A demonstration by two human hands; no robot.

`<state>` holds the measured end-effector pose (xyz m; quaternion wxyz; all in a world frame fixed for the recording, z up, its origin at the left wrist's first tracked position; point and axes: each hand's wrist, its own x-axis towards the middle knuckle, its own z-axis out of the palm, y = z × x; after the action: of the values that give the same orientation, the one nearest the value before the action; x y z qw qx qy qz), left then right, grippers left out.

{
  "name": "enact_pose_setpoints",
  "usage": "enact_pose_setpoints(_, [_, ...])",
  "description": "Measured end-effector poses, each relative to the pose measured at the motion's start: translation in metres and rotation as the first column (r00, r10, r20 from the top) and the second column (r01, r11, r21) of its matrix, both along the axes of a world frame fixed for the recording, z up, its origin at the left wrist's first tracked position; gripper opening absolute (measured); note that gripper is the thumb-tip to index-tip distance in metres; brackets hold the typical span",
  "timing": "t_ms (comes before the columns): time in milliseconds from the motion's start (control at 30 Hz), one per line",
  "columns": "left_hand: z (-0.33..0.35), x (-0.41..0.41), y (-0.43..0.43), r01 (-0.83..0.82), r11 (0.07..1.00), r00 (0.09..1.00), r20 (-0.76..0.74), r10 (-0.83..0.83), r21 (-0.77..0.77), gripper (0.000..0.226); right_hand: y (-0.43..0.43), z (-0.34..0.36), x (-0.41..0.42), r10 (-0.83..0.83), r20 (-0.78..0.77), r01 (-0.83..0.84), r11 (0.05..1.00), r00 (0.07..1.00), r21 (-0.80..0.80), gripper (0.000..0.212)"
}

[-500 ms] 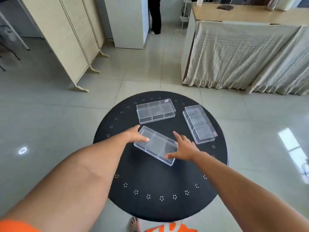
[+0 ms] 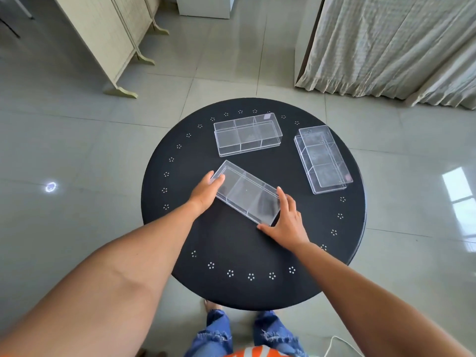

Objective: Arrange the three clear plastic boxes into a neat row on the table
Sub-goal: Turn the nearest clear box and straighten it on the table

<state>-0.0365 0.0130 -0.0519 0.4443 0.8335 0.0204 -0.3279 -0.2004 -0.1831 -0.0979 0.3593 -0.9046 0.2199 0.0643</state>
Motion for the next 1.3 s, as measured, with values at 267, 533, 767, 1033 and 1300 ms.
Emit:
enact_pose_setpoints(267, [0.016, 0.008, 0.008, -0.082, 0.992, 0.996, 0.015, 0.084, -0.092, 0.075, -0.007, 0.009, 0.008, -0.063, 0.051, 0.047, 0.961, 0.997, 0.274, 0.106])
enact_pose_setpoints(533, [0.032, 0.019, 0.012, -0.015, 0.992, 0.998, 0.063, 0.023, -0.124, 0.052, -0.041, 0.029, 0.025, -0.175, -0.179, 0.25, 0.664, 0.968, 0.705, 0.075])
enact_pose_setpoints(767, [0.034, 0.012, 0.001, 0.162, 0.981, 0.985, 0.075, -0.155, -0.105, 0.073, -0.06, 0.045, 0.022, -0.03, -0.431, 0.404, 0.413, 0.902, 0.816, 0.072])
enact_pose_setpoints(1033, [0.026, 0.008, -0.002, 0.078, 0.978, 0.995, -0.045, -0.088, -0.193, 0.06, -0.064, 0.055, 0.032, -0.036, -0.605, 0.577, 0.351, 0.795, 0.737, 0.105])
enact_pose_setpoints(1300, [0.016, 0.003, 0.009, -0.036, 0.994, 0.993, -0.113, 0.024, -0.107, 0.066, -0.052, 0.06, 0.058, -0.163, -0.602, 0.572, 0.573, 0.781, 0.587, 0.089])
